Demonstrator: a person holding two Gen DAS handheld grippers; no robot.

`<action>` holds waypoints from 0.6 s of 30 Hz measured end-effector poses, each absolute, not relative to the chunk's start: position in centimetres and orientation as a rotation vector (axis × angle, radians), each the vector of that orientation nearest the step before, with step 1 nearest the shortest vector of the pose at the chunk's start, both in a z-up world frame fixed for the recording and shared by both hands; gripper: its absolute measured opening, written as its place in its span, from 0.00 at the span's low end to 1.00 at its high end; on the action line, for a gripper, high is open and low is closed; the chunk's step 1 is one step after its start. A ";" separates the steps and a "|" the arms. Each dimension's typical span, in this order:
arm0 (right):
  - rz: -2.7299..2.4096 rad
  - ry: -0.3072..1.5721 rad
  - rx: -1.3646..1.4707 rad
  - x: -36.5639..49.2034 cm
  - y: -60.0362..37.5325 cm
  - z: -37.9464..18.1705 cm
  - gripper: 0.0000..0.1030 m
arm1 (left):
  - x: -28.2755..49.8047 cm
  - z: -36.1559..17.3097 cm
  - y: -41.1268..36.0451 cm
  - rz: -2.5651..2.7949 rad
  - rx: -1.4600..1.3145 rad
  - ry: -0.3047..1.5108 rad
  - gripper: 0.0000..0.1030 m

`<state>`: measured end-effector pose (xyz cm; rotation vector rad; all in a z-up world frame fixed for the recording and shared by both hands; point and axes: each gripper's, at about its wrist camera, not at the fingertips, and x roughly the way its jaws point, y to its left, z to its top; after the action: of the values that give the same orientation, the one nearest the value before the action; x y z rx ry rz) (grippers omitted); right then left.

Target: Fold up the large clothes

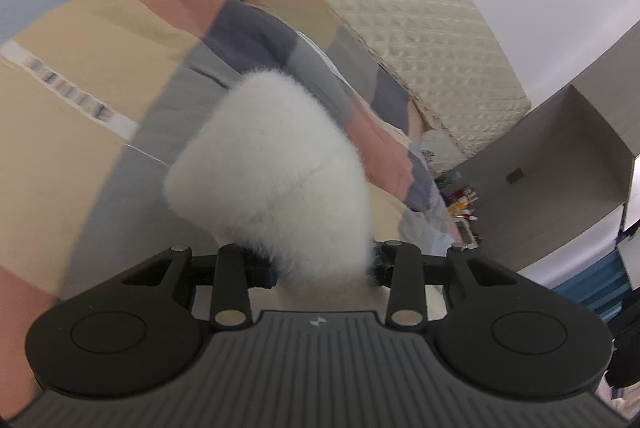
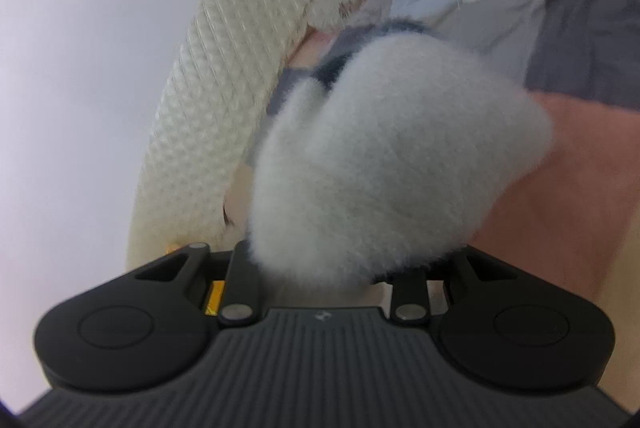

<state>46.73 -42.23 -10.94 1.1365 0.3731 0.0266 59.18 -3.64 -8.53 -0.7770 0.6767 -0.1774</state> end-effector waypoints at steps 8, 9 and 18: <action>-0.002 0.347 1.062 46.0 -44.4 -14.9 0.33 | 60.9 -15.4 -6.9 -0.206 -0.795 0.705 0.40; -0.015 0.371 1.055 45.8 -44.5 -15.7 0.33 | 60.8 -16.5 -6.9 -0.193 -0.820 0.716 0.40; -0.033 0.484 1.083 42.6 -44.4 -20.8 0.34 | 58.2 -19.8 -5.8 -0.243 -0.788 0.725 0.40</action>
<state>42.60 -44.43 -20.78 1.0832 0.4842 -0.0330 58.18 -5.79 -19.80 -0.7879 0.7246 -0.2429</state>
